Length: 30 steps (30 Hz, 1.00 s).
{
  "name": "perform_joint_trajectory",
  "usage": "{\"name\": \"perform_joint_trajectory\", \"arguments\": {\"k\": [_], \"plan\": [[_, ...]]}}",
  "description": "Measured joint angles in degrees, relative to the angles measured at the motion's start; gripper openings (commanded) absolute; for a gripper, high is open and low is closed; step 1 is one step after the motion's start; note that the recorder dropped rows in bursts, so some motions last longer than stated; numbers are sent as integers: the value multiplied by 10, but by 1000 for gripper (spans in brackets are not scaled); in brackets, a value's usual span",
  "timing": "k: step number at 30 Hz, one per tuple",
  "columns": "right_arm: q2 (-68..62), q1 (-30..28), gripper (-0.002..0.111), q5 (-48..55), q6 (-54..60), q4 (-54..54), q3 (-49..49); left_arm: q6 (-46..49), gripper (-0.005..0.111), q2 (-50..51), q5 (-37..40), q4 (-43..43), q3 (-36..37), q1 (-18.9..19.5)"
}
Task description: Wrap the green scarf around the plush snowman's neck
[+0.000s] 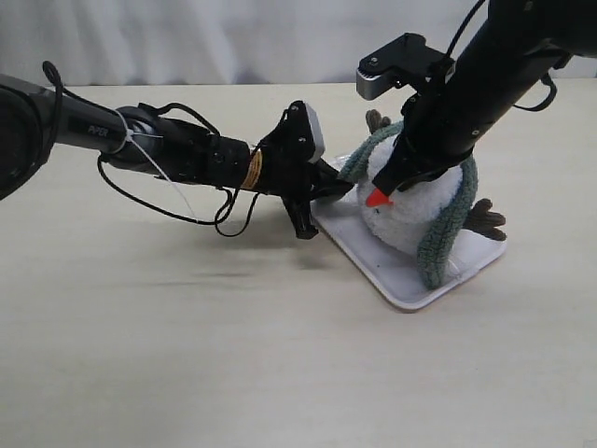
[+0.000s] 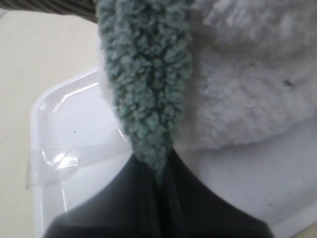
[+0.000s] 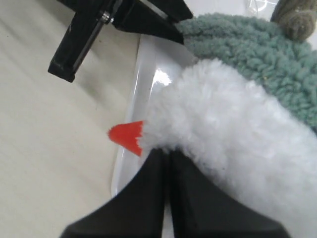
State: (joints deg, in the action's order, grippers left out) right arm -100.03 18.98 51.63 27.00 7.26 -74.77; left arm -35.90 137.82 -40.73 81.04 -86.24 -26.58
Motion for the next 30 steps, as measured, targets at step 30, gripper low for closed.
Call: {"name": "perform_joint_trajectory", "arguments": {"k": [30], "plan": [[18, 0, 17, 4, -5, 48, -20, -279, 0, 0, 2, 190, -61, 0]]}}
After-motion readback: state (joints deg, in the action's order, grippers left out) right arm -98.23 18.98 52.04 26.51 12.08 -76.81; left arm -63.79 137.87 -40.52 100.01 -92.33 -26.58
